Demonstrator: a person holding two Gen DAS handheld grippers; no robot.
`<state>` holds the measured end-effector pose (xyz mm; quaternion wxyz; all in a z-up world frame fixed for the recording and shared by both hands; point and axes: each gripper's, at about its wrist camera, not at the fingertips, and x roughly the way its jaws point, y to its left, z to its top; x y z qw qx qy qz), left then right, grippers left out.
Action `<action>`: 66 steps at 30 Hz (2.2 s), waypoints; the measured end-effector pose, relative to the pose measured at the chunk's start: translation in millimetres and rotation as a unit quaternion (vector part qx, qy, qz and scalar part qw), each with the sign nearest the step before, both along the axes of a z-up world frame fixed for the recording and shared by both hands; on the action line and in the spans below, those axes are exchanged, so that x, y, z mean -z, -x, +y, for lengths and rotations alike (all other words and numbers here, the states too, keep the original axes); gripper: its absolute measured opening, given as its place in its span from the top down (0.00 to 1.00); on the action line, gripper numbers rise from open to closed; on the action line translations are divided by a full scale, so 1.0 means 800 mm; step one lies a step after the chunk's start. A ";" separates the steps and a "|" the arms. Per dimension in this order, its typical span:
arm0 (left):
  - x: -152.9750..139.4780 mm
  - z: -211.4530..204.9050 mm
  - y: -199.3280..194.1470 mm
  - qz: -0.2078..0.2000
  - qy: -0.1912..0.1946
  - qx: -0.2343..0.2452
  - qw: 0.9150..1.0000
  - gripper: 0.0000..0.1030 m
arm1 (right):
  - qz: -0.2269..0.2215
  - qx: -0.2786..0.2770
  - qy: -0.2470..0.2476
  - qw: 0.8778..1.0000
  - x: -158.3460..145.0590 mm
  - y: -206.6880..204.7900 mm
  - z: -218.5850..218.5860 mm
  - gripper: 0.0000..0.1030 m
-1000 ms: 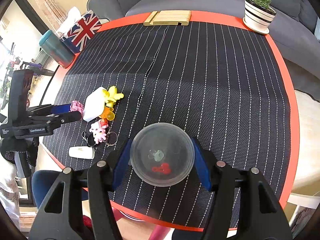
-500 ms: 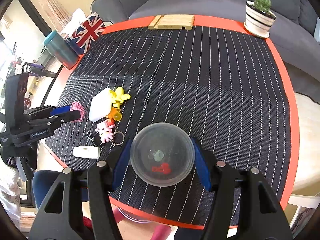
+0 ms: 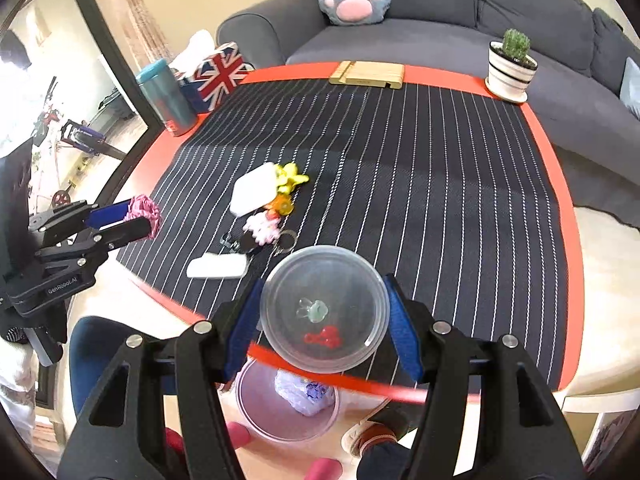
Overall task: Collect trash
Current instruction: 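Carry the bowl and pink paper over the bin and release both, then move both empty tools back toward the table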
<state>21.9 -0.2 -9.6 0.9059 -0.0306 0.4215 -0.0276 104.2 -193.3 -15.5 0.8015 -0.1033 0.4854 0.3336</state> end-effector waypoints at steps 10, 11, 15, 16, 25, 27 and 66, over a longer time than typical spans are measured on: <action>-0.014 -0.036 0.077 -0.039 0.011 0.017 0.999 0.66 | -0.013 -0.018 -0.039 0.999 -0.012 0.091 -0.028 0.42; -0.013 -0.041 0.085 -0.039 0.014 0.021 0.999 0.66 | -0.015 -0.023 -0.038 0.999 -0.012 0.102 -0.028 0.42; -0.003 -0.052 0.107 -0.032 0.020 0.031 0.999 0.66 | -0.017 -0.047 -0.032 0.998 -0.006 0.141 -0.027 0.42; 0.001 -0.054 0.114 -0.029 0.023 0.033 0.999 0.66 | -0.017 -0.051 -0.031 0.998 -0.004 0.148 -0.027 0.42; 0.019 -0.058 0.148 -0.017 0.042 0.038 0.998 0.66 | 0.005 -0.075 -0.034 0.997 0.020 0.184 -0.020 0.42; 0.017 -0.056 0.147 -0.017 0.043 0.038 0.998 0.66 | 0.009 -0.078 -0.037 0.996 0.022 0.183 -0.016 0.42; 0.012 -0.071 0.139 -0.022 0.059 0.050 0.997 0.07 | -0.006 -0.026 -0.045 0.999 0.010 0.163 -0.041 0.10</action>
